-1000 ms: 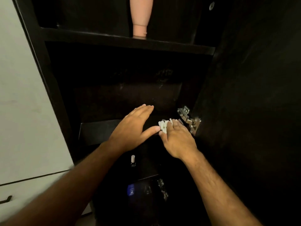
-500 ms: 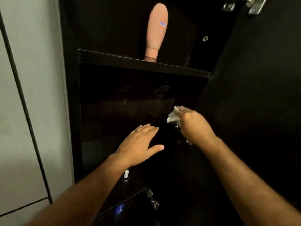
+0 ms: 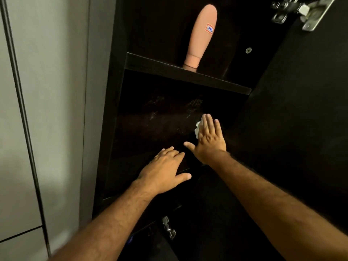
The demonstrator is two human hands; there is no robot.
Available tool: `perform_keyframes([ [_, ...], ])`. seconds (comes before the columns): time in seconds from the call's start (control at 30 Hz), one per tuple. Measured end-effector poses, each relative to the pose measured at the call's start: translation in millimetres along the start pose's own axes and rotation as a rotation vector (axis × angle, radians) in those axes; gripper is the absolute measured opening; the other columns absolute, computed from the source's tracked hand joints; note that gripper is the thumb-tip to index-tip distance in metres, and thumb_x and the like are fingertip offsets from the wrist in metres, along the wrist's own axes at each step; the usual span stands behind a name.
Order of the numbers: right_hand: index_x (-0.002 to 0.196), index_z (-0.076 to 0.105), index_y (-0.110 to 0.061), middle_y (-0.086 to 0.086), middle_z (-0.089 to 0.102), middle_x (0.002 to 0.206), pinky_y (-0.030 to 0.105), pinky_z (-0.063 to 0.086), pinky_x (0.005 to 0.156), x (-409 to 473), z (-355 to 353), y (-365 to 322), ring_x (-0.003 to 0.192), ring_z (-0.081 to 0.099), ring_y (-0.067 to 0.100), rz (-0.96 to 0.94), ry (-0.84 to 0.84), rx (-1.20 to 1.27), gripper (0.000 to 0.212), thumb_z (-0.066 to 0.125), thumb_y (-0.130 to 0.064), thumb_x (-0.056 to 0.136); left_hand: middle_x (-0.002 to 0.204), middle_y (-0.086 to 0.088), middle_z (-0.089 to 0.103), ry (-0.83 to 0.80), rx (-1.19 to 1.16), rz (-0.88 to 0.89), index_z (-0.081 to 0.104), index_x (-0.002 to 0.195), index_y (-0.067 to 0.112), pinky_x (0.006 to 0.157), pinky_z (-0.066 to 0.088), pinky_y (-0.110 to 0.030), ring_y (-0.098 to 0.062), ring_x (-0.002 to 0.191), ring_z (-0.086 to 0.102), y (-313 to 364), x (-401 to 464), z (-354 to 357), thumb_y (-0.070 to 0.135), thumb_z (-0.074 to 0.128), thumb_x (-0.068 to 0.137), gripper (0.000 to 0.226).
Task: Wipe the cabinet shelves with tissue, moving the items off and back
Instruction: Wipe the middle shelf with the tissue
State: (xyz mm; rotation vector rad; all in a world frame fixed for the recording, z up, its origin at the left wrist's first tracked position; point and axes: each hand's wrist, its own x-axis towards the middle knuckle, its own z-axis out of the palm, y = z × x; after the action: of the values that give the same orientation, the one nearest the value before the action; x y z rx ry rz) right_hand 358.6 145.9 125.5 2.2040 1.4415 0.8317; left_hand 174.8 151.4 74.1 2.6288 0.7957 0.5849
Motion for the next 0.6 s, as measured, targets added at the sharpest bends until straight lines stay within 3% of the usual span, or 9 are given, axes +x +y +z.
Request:
perform_keyframes([
  [0.17, 0.15, -0.009, -0.005, 0.019, -0.027, 0.155, 0.048, -0.013, 0.118, -7, 7, -4, 0.142, -0.031, 0.031, -0.047, 0.021, 0.068, 0.084, 0.005, -0.066, 0.094, 0.159, -0.002, 0.024, -0.008, -0.014, -0.011, 0.024, 0.153, 0.018, 0.122, 0.009, -0.033, -0.014, 0.15, 0.006, -1, -1, -2, 0.057, 0.048, 0.094, 0.075],
  [0.3, 0.144, 0.041, -0.01, 0.017, -0.012, 0.16, 0.045, -0.008, 0.119, -10, 1, 11, 0.145, -0.021, 0.031, -0.192, 0.156, 0.201, 0.049, 0.035, -0.033, 0.101, 0.158, -0.003, 0.026, -0.002, -0.019, -0.008, 0.027, 0.152, 0.018, 0.122, 0.009, -0.033, -0.014, 0.149, 0.007, 0, -1, -2, 0.056, 0.049, 0.094, 0.073],
  [0.4, 0.137, 0.051, -0.009, 0.02, 0.013, 0.16, 0.045, 0.008, 0.12, -9, -5, 19, 0.148, 0.002, 0.037, -0.214, 0.207, 0.125, 0.048, 0.059, -0.017, 0.09, 0.158, -0.003, 0.027, -0.002, -0.04, -0.02, 0.03, 0.151, 0.018, 0.122, 0.01, -0.033, -0.014, 0.149, 0.008, 0, -1, -2, 0.055, 0.05, 0.094, 0.071],
  [0.5, 0.119, 0.064, -0.01, 0.019, 0.047, 0.138, 0.047, 0.037, 0.104, -6, -8, 23, 0.129, 0.04, 0.039, -0.173, 0.296, 0.1, 0.042, 0.072, -0.015, 0.078, 0.158, -0.002, 0.027, 0.011, -0.047, -0.025, 0.032, 0.15, 0.019, 0.122, 0.011, -0.033, -0.014, 0.149, 0.007, -1, -1, -1, 0.054, 0.051, 0.093, 0.069],
  [0.6, 0.115, 0.06, -0.014, 0.012, 0.051, 0.119, 0.042, 0.041, 0.083, 0, -20, 26, 0.106, 0.046, 0.031, -0.11, 0.308, 0.083, 0.04, 0.07, -0.017, 0.076, 0.158, -0.002, 0.026, 0.005, -0.056, -0.027, 0.034, 0.15, 0.019, 0.121, 0.01, -0.033, -0.013, 0.149, 0.005, 0, -2, -3, 0.053, 0.052, 0.094, 0.068],
])
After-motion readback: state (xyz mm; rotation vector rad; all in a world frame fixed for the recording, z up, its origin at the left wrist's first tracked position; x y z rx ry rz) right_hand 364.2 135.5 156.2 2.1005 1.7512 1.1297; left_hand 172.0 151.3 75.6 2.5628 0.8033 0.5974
